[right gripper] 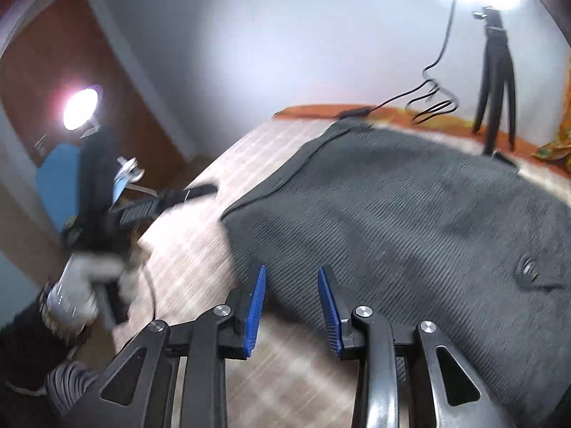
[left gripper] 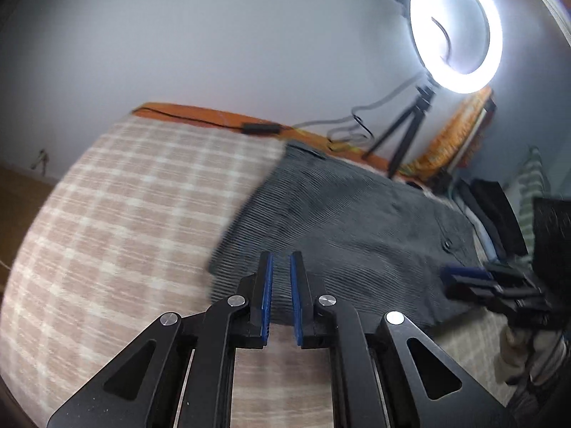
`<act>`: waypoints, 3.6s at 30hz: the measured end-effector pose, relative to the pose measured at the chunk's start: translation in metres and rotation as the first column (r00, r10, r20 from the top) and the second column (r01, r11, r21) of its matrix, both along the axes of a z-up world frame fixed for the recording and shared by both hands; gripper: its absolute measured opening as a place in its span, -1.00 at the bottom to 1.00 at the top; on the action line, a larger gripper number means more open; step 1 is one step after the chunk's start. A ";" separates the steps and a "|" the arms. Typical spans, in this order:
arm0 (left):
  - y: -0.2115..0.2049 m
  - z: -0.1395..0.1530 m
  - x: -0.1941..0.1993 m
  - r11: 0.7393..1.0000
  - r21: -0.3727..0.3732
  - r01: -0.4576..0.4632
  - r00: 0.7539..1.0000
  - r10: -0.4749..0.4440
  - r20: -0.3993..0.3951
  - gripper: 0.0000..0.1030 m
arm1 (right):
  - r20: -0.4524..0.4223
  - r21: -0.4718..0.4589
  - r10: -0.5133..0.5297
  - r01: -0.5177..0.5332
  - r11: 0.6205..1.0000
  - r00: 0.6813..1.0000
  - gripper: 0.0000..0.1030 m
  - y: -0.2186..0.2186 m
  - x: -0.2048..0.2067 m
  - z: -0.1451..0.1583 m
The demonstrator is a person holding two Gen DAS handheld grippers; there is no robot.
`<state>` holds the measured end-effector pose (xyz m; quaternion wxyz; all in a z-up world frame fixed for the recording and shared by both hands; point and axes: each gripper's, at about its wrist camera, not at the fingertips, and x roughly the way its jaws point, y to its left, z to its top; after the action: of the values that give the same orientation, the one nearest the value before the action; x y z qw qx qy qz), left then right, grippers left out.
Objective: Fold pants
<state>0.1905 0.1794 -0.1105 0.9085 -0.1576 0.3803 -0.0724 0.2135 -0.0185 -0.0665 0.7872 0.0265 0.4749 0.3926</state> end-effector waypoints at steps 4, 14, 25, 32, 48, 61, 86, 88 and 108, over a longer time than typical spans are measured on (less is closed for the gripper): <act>-0.004 -0.004 -0.001 0.997 -0.083 -0.005 0.999 0.002 -0.034 -0.62 | 0.021 -0.057 0.009 -0.008 0.998 1.000 -0.39 0.023 0.025 -0.010; 0.009 -0.014 -0.011 0.978 -0.185 -0.096 0.991 0.078 -0.106 -0.19 | -0.040 -0.157 -0.066 0.059 0.986 0.997 -0.45 0.030 0.063 -0.064; -0.073 0.026 0.018 0.991 0.047 0.123 0.992 -0.122 -0.007 -0.19 | -0.226 0.029 -0.372 0.388 0.921 0.900 0.13 -0.096 -0.022 -0.039; -0.139 0.023 0.061 0.953 0.172 0.248 0.969 -0.246 -0.037 -0.19 | -0.278 0.038 -0.607 0.640 0.767 0.744 0.42 -0.157 -0.054 -0.056; -0.154 -0.027 0.085 0.945 0.237 0.228 0.971 -0.202 -0.127 -0.15 | -0.267 0.223 -0.732 0.779 0.586 0.626 -0.72 -0.195 -0.040 -0.027; -0.150 -0.013 0.057 0.934 0.300 0.193 0.981 -0.183 -0.060 -0.03 | -0.326 0.135 -0.752 0.815 0.564 0.574 -0.71 -0.201 -0.034 -0.070; -0.141 -0.025 0.012 0.915 0.297 0.273 0.962 -0.254 -0.102 -0.02 | 0.027 0.039 -0.731 0.730 0.682 0.681 -0.67 -0.154 -0.026 0.016; -0.123 -0.008 0.009 0.949 0.208 0.237 0.971 -0.226 -0.071 -0.02 | 0.077 0.023 -0.704 0.704 0.709 0.706 -0.67 -0.142 -0.022 0.031; 0.057 0.064 -0.036 0.975 -0.101 -0.196 0.972 0.207 0.114 -0.02 | 0.253 -0.100 -0.301 0.335 0.937 0.919 -0.73 0.016 0.016 0.063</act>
<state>0.1549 0.2363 -0.0466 0.9250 -0.2311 0.3017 -0.0062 0.2292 -0.0025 -0.0032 0.8908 0.0010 0.3949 0.2250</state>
